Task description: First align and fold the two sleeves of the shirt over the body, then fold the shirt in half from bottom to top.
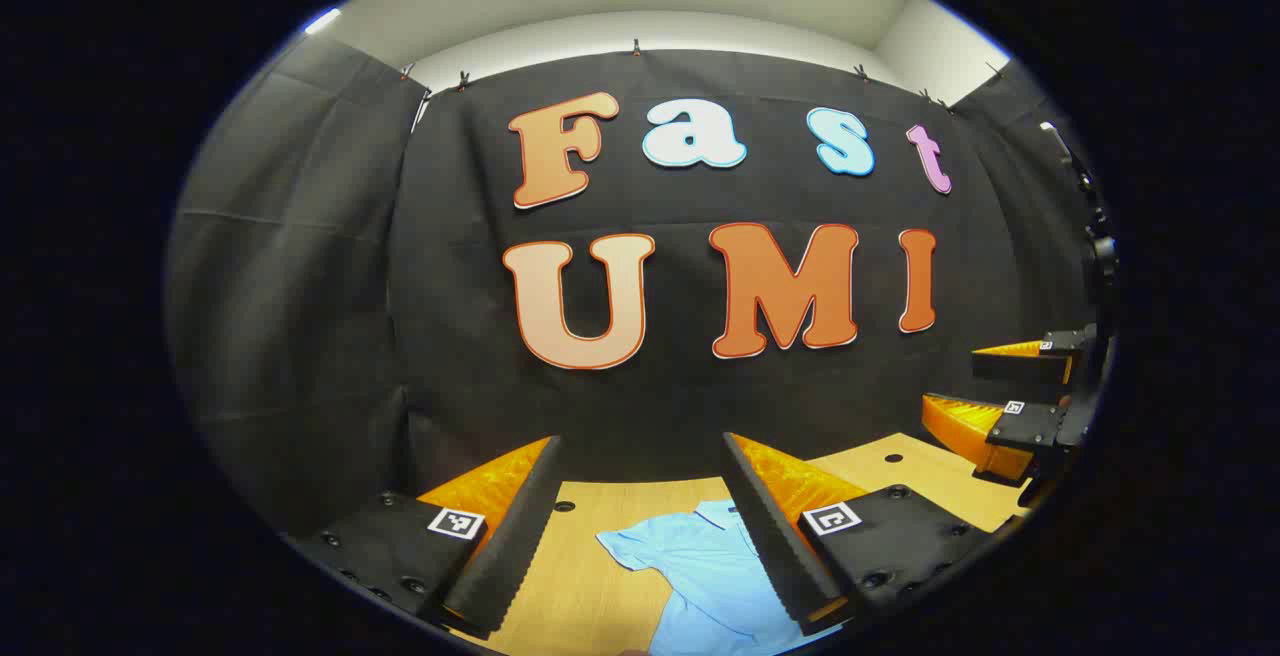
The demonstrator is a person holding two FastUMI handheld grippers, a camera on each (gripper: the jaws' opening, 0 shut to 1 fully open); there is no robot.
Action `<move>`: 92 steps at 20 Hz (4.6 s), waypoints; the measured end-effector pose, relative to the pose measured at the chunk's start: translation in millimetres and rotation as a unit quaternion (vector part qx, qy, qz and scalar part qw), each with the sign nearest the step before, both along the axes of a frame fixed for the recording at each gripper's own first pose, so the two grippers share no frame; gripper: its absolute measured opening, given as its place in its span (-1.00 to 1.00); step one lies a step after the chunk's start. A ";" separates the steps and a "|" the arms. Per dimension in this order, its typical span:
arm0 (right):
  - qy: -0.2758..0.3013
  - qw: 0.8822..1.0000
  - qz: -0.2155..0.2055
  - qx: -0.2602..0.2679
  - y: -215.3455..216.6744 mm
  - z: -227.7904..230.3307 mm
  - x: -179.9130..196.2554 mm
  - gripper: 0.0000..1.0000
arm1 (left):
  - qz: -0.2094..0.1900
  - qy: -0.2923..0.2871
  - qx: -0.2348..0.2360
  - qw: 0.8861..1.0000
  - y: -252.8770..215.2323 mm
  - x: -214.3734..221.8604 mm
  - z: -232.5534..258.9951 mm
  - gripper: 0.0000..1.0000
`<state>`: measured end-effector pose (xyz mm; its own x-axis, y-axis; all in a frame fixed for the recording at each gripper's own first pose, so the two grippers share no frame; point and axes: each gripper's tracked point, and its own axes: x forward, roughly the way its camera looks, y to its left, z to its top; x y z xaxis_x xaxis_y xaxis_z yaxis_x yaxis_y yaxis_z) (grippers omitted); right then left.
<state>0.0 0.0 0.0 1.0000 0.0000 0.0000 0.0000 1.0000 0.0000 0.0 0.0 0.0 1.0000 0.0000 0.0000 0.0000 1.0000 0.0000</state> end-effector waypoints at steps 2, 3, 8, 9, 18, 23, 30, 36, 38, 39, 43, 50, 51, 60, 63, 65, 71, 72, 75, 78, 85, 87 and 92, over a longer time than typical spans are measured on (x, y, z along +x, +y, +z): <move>0.010 1.000 0.000 0.009 -7.4 -7.6 1.6 0.94 | 0.004 0.001 -0.004 1.000 -4.0 4.5 1.8 0.96; 0.015 1.000 -0.003 0.013 -11.9 -9.3 5.1 0.94 | 0.006 -0.002 -0.003 1.000 -6.5 9.0 3.2 0.99; 0.025 1.000 -0.012 0.013 -36.3 -19.8 2.8 0.94 | 0.010 0.001 -0.006 1.000 -19.8 22.6 0.3 0.96; 0.029 0.999 -0.015 0.015 -39.6 -23.6 2.9 0.94 | 0.012 0.003 -0.007 1.000 -21.3 24.7 -1.1 0.96; 0.157 0.984 -0.073 0.039 -70.9 -87.7 14.3 0.94 | -0.024 0.011 0.016 1.000 -37.1 28.3 -14.8 0.99; 0.233 0.965 -0.097 0.065 -77.5 -119.4 30.8 0.95 | -0.035 0.020 0.012 0.999 -16.2 28.9 -27.9 0.94; 0.362 0.925 -0.056 0.103 -69.2 -195.1 76.7 0.80 | 0.013 0.023 0.007 1.000 17.2 27.9 -34.8 1.00; 0.441 0.891 -0.022 0.107 -84.8 -269.3 138.8 0.79 | 0.070 0.014 0.017 0.997 6.8 43.8 -33.7 0.99; 0.469 0.876 -0.016 0.108 -91.9 -296.9 156.2 0.79 | 0.073 0.022 0.010 0.997 -3.9 51.7 -35.7 0.99; 0.481 0.870 -0.009 0.112 -94.4 -308.9 165.8 0.79 | 0.078 0.032 0.008 0.996 -5.4 53.5 -41.2 0.99; 0.528 0.836 -0.022 0.147 -113.8 -357.9 198.4 0.58 | 0.102 0.063 0.014 0.993 -15.8 61.2 -49.5 0.99; 0.595 0.793 -0.034 0.124 -122.6 -428.0 216.9 0.56 | 0.099 0.083 0.045 0.991 -50.3 75.9 -47.5 0.99; 0.599 0.791 -0.033 0.121 -121.7 -433.1 217.0 0.56 | 0.097 0.084 0.046 0.991 -54.5 77.5 -47.4 0.99; 0.573 0.793 0.005 0.208 -91.8 -415.8 233.5 -0.92 | 0.097 0.100 0.059 0.988 -69.2 80.0 -53.1 1.00; 0.530 0.815 0.041 0.232 -69.9 -380.6 246.7 -0.92 | 0.099 0.097 0.058 0.989 -61.0 82.6 -53.9 1.00; 0.515 0.823 0.064 0.230 -52.5 -363.8 247.8 -0.93 | 0.101 0.097 0.050 0.989 -50.6 87.3 -64.3 1.00; 0.490 0.831 0.110 0.239 21.7 -330.7 252.1 -0.67 | 0.064 0.126 0.015 0.990 -16.6 113.6 -109.8 0.94; 0.486 0.836 0.105 0.232 29.0 -325.7 250.0 -0.50 | 0.049 0.134 0.005 0.990 -10.3 122.2 -120.2 0.99; 0.475 0.853 0.079 0.202 23.9 -311.6 239.4 -0.31 | 0.008 0.181 -0.032 0.983 13.9 153.0 -157.9 0.99; 0.441 0.875 0.049 0.195 8.0 -291.8 235.7 -0.07 | -0.021 0.239 -0.055 0.969 26.9 182.1 -203.9 0.99; 0.381 0.906 0.007 0.184 -14.0 -263.8 186.1 0.61 | -0.056 0.389 -0.100 0.914 40.1 240.5 -319.5 0.95; 0.362 0.915 -0.011 0.177 -20.9 -253.0 167.0 0.77 | -0.049 0.430 -0.111 0.895 40.2 253.6 -351.3 0.94; 0.354 0.921 -0.036 0.160 -35.8 -242.2 121.3 0.92 | -0.022 0.510 -0.087 0.855 39.2 278.3 -417.2 0.96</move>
<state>121.3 -35.8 -242.2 0.7468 0.0469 -0.6634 0.1793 0.9464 0.2687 278.3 39.2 -417.2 0.4781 -0.1265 -0.8691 -0.0516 0.9838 -0.1716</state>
